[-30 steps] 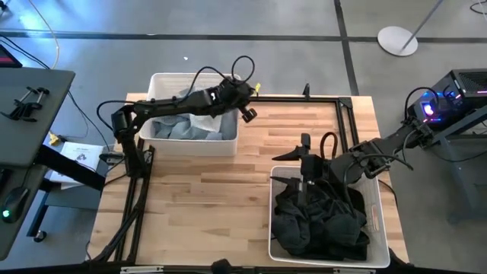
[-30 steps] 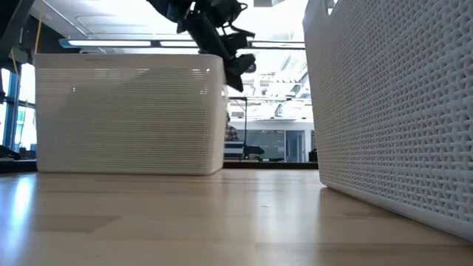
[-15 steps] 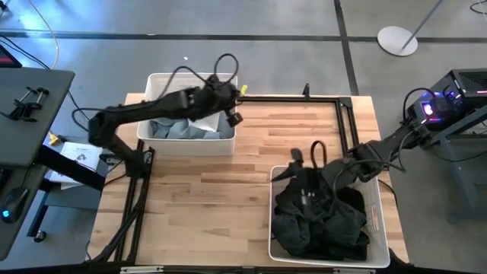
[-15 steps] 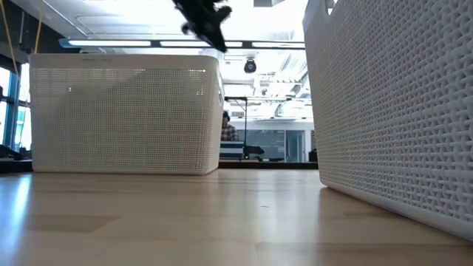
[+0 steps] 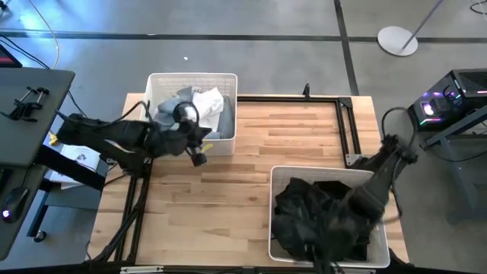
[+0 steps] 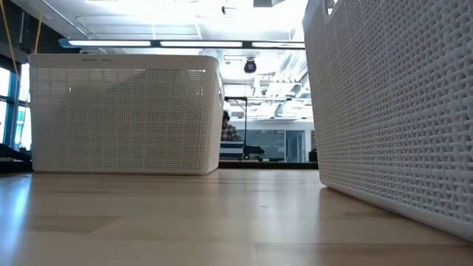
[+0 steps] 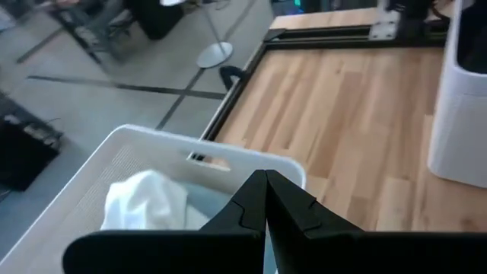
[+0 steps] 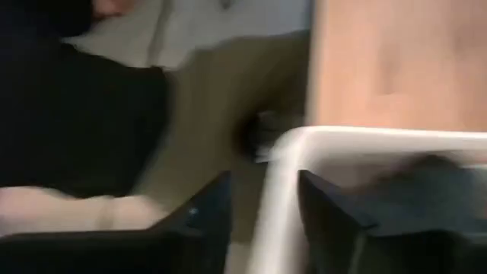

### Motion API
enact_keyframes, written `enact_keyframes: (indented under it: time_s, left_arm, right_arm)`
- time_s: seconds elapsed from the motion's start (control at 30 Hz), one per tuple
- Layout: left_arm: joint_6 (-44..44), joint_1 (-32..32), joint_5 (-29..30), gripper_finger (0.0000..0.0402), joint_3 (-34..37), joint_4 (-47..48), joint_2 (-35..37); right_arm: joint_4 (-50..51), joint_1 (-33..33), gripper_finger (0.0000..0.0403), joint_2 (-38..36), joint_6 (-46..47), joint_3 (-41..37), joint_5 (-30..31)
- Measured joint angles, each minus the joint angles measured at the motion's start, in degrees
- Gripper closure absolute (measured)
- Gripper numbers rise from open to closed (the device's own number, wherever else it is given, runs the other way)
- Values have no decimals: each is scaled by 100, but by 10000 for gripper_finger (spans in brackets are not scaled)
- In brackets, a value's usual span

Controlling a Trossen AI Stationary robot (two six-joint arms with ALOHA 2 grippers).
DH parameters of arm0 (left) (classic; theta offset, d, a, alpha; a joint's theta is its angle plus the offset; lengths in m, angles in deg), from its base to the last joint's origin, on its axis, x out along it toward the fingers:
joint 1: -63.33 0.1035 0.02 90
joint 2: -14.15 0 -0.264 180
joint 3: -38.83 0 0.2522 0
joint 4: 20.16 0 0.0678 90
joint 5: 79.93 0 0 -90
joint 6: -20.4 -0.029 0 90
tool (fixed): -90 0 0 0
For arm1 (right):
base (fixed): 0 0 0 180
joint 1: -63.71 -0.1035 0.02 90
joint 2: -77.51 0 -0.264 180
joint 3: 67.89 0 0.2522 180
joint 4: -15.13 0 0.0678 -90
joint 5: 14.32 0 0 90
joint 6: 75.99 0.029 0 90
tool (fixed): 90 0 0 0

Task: Sort clothes
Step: Move the right white laundry bin to the top right of the table

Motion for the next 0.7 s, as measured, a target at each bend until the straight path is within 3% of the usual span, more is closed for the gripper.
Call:
enact_keyframes:
  time_s: [0.17, 0.23, 0.4, 0.53, 0.7]
  left_arm:
    - [554, -540, 632, 402, 449, -6, 248]
    - [721, -663, 676, 402, 549, -19, 307]
    - [995, -878, 834, 402, 762, -25, 267]
    - [1017, -998, 1076, 402, 1026, -224, 251]
    - [1127, -1115, 1113, 402, 1271, -333, 249]
  right_arm:
    - [-110, -605, 366, 1182, 977, 1549, -642]
    - [-137, -855, 393, 1681, 1530, 2119, -612]
    - [611, -1420, 388, 2664, 3514, 3062, 80]
    - [1795, -1623, 400, 3140, 5085, 3136, -151]
    - [3184, -1490, 402, 3307, 5341, 3154, -217]
